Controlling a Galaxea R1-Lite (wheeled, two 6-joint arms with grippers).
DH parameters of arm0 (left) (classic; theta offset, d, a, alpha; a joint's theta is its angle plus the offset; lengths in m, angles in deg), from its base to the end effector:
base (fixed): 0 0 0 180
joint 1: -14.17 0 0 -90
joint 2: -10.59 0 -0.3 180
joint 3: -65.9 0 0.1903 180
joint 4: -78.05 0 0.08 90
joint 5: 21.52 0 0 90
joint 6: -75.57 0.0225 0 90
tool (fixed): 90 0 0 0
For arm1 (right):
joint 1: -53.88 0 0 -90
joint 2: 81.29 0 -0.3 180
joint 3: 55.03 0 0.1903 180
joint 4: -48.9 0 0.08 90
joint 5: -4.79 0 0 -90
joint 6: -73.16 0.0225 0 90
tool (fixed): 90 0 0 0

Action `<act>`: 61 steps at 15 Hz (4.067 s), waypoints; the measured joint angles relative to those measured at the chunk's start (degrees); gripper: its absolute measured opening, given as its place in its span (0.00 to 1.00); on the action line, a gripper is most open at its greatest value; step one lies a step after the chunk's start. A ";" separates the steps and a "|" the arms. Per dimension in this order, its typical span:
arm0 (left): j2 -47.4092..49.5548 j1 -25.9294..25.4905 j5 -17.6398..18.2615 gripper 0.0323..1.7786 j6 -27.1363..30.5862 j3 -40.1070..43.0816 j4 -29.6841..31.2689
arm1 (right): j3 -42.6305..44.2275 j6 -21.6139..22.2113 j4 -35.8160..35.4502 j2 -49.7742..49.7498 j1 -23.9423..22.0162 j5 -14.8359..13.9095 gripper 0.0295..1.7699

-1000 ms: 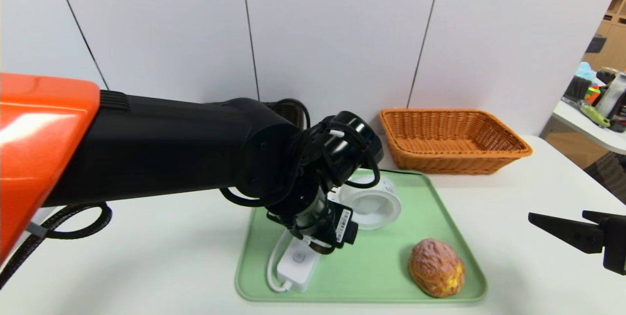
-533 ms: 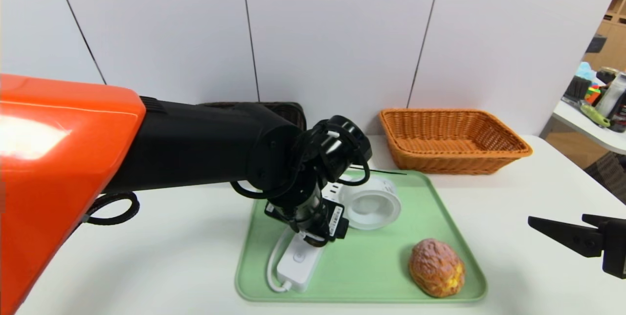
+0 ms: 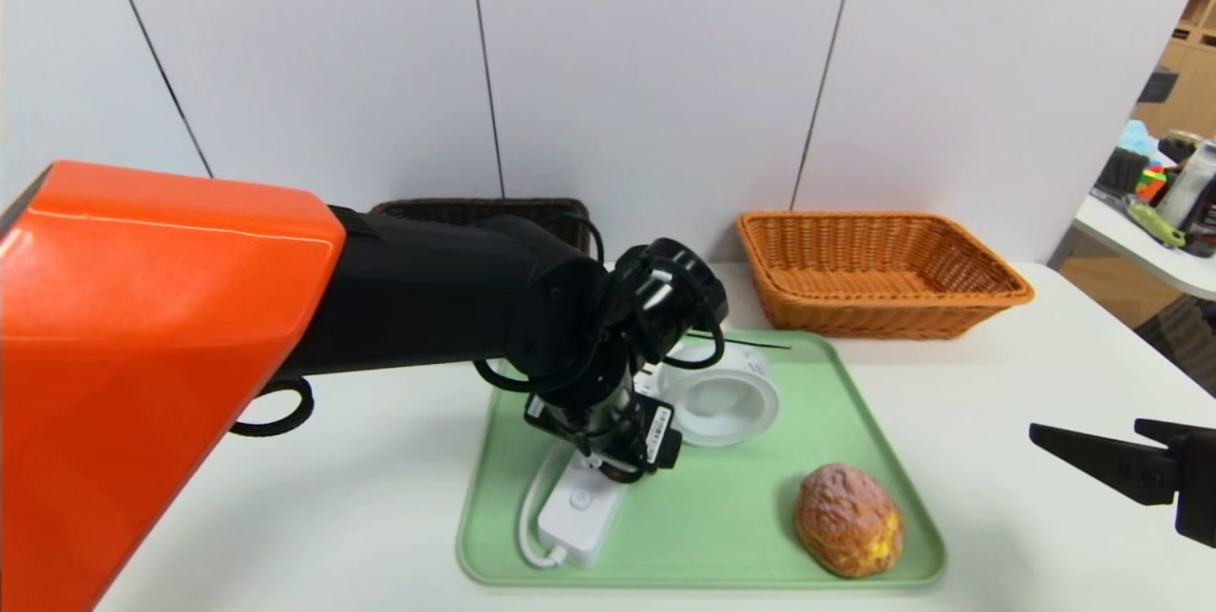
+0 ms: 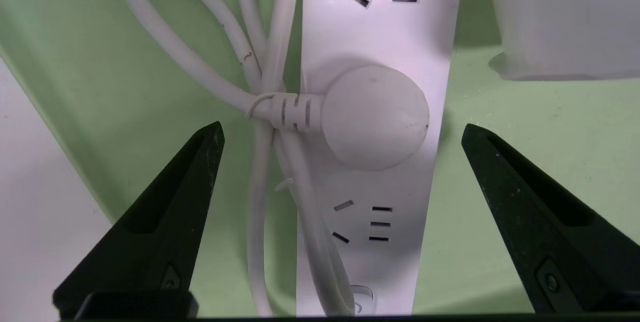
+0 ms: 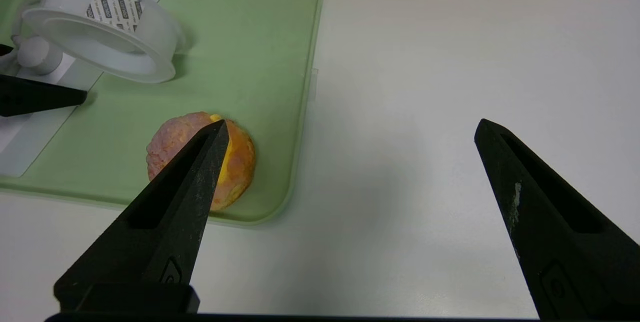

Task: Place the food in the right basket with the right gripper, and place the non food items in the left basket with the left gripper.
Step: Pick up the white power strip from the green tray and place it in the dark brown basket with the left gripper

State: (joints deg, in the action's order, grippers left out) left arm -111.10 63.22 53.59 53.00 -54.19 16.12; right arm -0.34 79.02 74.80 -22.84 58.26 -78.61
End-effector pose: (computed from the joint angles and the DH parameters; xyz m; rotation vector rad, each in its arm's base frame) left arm 0.2621 -0.2932 0.1589 0.2406 1.0249 -0.3316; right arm 0.1213 0.0119 0.1925 0.1097 0.5275 0.1607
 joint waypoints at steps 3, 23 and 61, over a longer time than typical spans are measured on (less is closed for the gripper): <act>-0.74 0.00 -0.02 0.95 0.05 -0.02 0.06 | 0.01 -0.06 0.00 -0.29 0.00 0.09 0.96; -3.35 -0.35 -0.11 0.95 0.22 -3.39 0.04 | -0.40 -0.09 0.02 -0.88 0.00 0.20 0.96; 1.13 -2.73 -0.30 0.48 2.34 -2.86 -0.79 | -0.40 -0.11 0.00 -1.23 0.00 0.37 0.96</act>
State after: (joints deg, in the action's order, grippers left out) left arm -109.97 60.49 53.29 55.34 -57.06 15.33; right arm -0.74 78.91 74.80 -24.07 58.26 -78.24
